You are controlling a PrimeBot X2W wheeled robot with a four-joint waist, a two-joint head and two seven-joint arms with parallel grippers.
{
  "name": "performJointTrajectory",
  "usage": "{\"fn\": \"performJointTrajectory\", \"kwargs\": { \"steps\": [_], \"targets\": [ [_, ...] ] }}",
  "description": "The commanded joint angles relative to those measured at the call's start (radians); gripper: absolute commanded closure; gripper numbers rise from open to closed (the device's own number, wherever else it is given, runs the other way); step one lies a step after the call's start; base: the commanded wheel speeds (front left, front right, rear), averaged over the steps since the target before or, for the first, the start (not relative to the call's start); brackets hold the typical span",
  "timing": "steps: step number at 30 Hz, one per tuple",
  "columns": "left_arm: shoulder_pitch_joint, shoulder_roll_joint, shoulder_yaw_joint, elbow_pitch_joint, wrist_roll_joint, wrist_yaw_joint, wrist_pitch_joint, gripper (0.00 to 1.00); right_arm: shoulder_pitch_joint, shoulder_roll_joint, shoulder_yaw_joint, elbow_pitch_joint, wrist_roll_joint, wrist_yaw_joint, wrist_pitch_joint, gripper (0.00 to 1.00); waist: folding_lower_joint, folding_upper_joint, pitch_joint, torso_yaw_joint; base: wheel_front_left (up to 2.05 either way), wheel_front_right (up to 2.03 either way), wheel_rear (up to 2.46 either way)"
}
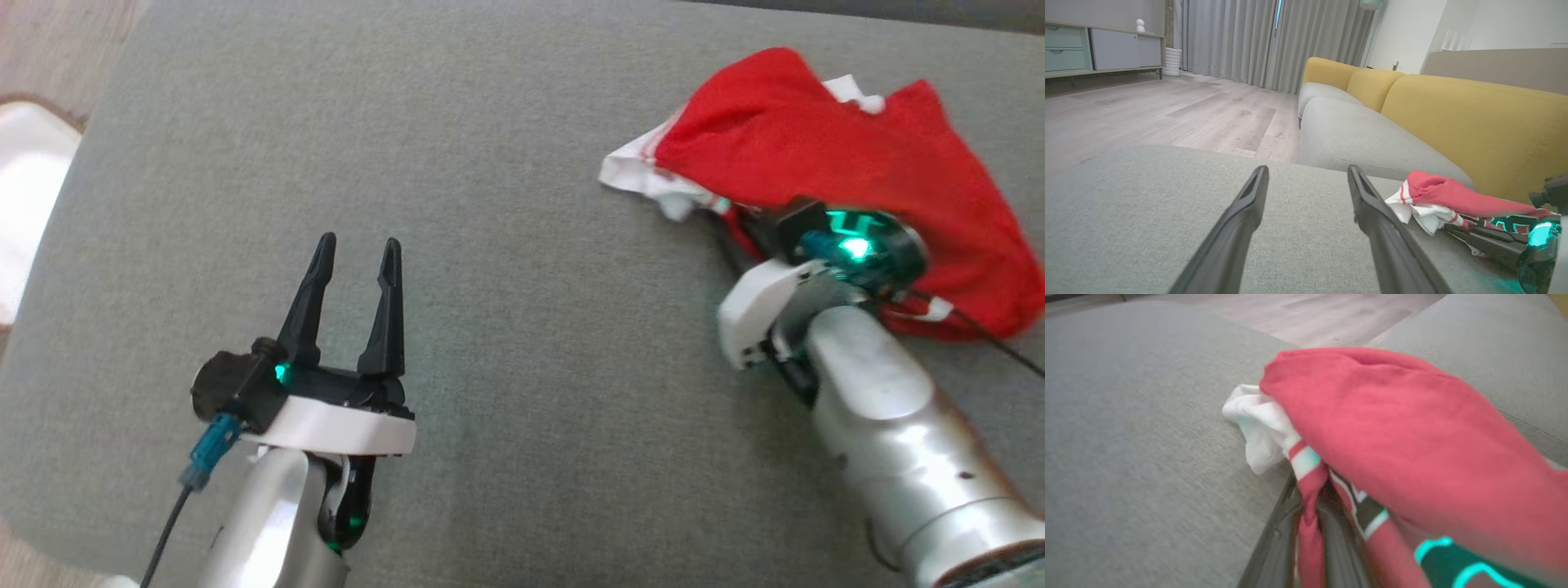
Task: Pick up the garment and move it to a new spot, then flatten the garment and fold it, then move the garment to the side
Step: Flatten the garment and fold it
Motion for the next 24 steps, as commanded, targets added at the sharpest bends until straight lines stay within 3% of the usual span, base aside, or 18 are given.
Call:
{"fn": "performJointTrajectory", "kwargs": {
  "steps": [1, 4, 11, 16, 18, 21, 24],
  "targets": [
    [-0.021, 0.005, 0.042, -0.027, -0.001, 0.002, -0.005, 0.0, -0.02, 0.037, 0.034, -0.035, 0.019, 0.003, -0.036, 1.0, -0.0001, 0.0, -0.015, -0.015, 0.0, 0.0, 0.0],
    [-0.009, 0.005, 0.056, -0.028, 0.008, 0.002, -0.005, 0.0, -0.018, 0.061, 0.104, -0.095, 0.105, 0.003, -0.092, 1.0, -0.0001, 0.0, -0.039, -0.039, 0.0, 0.0, 0.0],
    [0.022, 0.01, 0.097, -0.039, 0.026, 0.002, -0.005, 0.0, 0.029, 0.07, 0.286, -0.378, 0.392, 0.003, -0.122, 1.0, -0.0001, 0.0, -0.096, -0.084, 0.0, 0.0, 0.0],
    [0.037, 0.011, 0.12, -0.051, 0.032, 0.002, -0.005, 0.0, 0.069, 0.058, 0.472, -0.397, 0.497, 0.003, -0.012, 1.0, -0.0001, 0.0, -0.11, -0.094, 0.0, 0.0, 0.0],
    [0.04, 0.01, 0.12, -0.052, 0.035, 0.002, -0.005, 0.0, 0.08, 0.046, 0.532, -0.38, 0.536, 0.003, 0.018, 0.0, -0.0001, 0.0, -0.113, -0.093, 0.0, 0.0, 0.0],
    [0.043, 0.01, 0.116, -0.052, 0.035, 0.002, -0.005, 0.0, 0.071, 0.022, 0.598, -0.374, 0.573, 0.003, 0.018, 0.0, -0.0001, 0.0, -0.119, -0.095, 0.0, 0.0, 0.0],
    [0.049, 0.01, 0.128, -0.054, 0.036, 0.002, -0.005, 0.0, 0.051, 0.001, 0.593, -0.383, 0.607, 0.003, -0.024, 0.0, -0.0001, 0.0, -0.124, -0.107, 0.0, 0.0, 0.0]
  ]
}}
